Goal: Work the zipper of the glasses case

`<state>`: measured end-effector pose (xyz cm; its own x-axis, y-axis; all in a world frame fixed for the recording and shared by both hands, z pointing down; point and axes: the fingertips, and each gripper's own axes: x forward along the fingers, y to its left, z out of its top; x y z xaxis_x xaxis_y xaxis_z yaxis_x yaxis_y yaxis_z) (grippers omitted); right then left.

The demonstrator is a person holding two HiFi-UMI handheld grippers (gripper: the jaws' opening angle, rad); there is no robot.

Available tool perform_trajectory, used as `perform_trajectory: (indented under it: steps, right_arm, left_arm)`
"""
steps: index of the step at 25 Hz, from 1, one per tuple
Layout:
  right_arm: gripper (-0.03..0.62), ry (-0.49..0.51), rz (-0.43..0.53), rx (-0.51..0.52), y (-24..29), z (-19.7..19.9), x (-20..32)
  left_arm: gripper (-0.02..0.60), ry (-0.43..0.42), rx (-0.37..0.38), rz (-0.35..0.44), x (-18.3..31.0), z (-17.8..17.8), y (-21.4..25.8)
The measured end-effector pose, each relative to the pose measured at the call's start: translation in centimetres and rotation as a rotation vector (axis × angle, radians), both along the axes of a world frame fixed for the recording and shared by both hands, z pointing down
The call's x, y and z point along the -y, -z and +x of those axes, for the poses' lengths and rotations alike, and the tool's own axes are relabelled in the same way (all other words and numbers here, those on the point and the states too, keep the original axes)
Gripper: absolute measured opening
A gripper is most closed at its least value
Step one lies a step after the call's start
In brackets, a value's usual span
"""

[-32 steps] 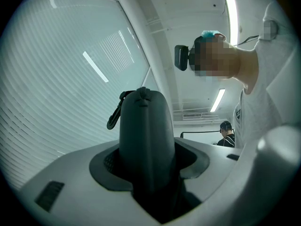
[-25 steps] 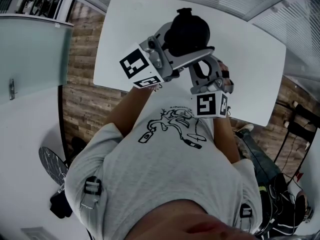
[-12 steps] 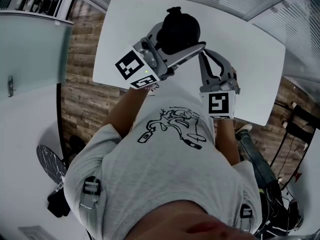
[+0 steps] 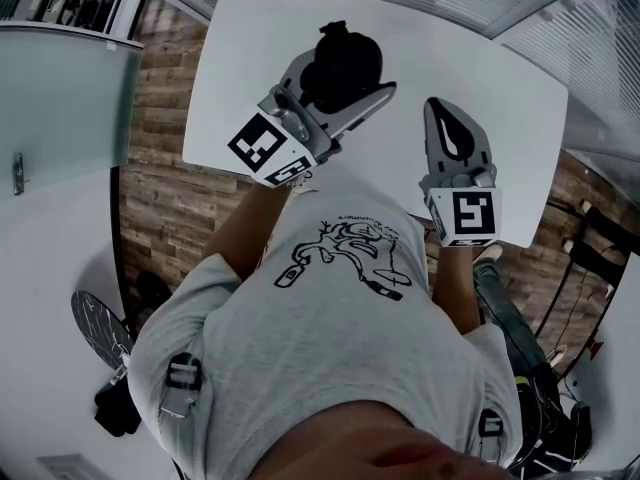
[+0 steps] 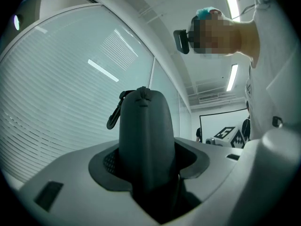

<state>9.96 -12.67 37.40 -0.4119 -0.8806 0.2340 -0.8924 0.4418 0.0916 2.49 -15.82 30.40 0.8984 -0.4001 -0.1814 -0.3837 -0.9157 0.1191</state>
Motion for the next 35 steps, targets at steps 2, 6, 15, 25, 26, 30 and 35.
perform_trajectory:
  steps: [2, 6, 15, 25, 26, 30, 35]
  right_arm:
    - [0.006, -0.007, -0.005, 0.031, 0.2, 0.5, -0.2]
    - [0.006, -0.013, 0.024, 0.078, 1.8, 0.9, -0.6]
    - [0.005, -0.007, 0.084, 0.104, 4.7, 1.0, -1.7]
    - [0.003, -0.038, 0.097, 0.105, 5.2, 0.9, -2.3]
    - [0.003, -0.039, 0.098, 0.107, 5.2, 0.9, -2.3]
    - [0.003, -0.036, 0.108, 0.114, 5.5, 1.2, -2.3]
    - [0.003, -0.038, 0.109, 0.12, 5.5, 1.3, -2.1]
  left_arm:
    - [0.253, 0.036, 0.035, 0.01, -0.1, -0.1, -0.4]
    - [0.253, 0.097, 0.087, 0.024, -0.9, -0.6, -0.8]
    - [0.253, 0.186, 0.155, 0.065, -2.0, -1.4, -0.8]
    - [0.253, 0.2, 0.165, 0.087, -2.6, -1.9, 0.1]
    - [0.253, 0.203, 0.165, 0.089, -2.6, -1.9, 0.1]
    - [0.253, 0.215, 0.171, 0.09, -2.6, -1.7, 0.1]
    - [0.253, 0.218, 0.18, 0.088, -2.3, -1.7, 0.0]
